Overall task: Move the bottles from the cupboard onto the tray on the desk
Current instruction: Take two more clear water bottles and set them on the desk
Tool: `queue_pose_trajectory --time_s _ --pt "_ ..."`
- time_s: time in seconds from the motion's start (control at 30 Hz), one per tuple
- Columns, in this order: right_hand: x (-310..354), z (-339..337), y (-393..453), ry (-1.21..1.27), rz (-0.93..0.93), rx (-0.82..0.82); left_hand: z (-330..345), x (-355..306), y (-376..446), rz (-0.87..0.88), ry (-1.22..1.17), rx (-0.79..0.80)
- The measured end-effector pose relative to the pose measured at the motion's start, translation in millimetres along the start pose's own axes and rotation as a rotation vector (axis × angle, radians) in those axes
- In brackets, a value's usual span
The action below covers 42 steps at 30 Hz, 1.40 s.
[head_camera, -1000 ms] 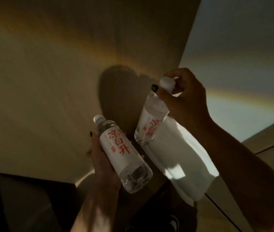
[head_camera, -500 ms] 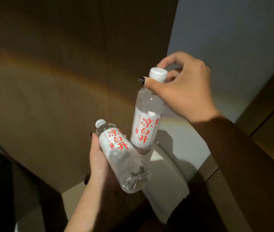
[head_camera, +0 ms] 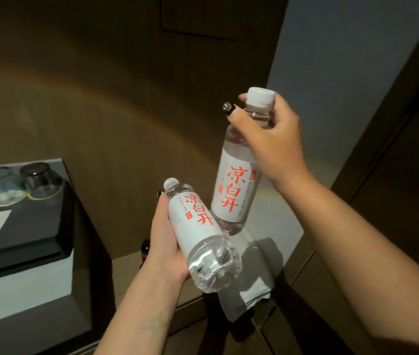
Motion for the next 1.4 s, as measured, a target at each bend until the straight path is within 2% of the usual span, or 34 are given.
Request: queue_pose_trajectory --time_s 0.1,0.17,0.23,0.3,0.37,0.43,0.53,0.63,0.77,0.93,1.17,1.4 --pt "-26 5 -40 0.278 0.137 -0.013 7 -8 -24 0.045 0.041 0.019" --pt "-54 17 -69 0.452 0.35 -0.033 6 -13 -38 0.063 0.079 0.015" --pt "-65 29 -88 0.499 0.48 -0.043 -6 -14 -46 0.023 0.123 0.011" --pt "-60 39 -95 0.471 0.49 -0.028 -25 -17 -56 -0.02 0.12 -0.009" --pt "-51 53 -101 0.445 0.51 0.039 -49 -24 -65 -0.021 0.105 -0.055" --pt "-48 75 -115 0.478 0.629 0.161 -79 -36 -76 0.016 0.082 -0.12" --pt "-44 117 -152 0.752 0.908 0.345 -129 -61 -94 0.051 0.052 -0.206" --pt "-40 153 -191 0.793 1.071 0.353 -175 -91 -119 0.099 0.041 -0.232" --pt "-32 202 -244 0.747 1.155 0.408 -221 -134 -162 0.183 0.098 -0.206" --pt "-24 266 -307 0.77 1.292 0.545 -287 -187 -219 0.299 0.174 -0.334" --pt "-16 364 -359 0.597 1.325 0.733 -354 -244 -281 0.411 0.238 -0.49" --pt "-3 461 -387 0.466 1.317 0.912 -414 -290 -308 0.522 0.199 -0.648"
Point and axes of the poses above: each hand's wrist, its own y-axis towards the middle knuckle, its own z-axis out of the palm, x = y × z, the point moved 7 cm from there along y, towards the middle knuckle, and after that the axes turned 8 degrees about z, right-handed, at the moved point
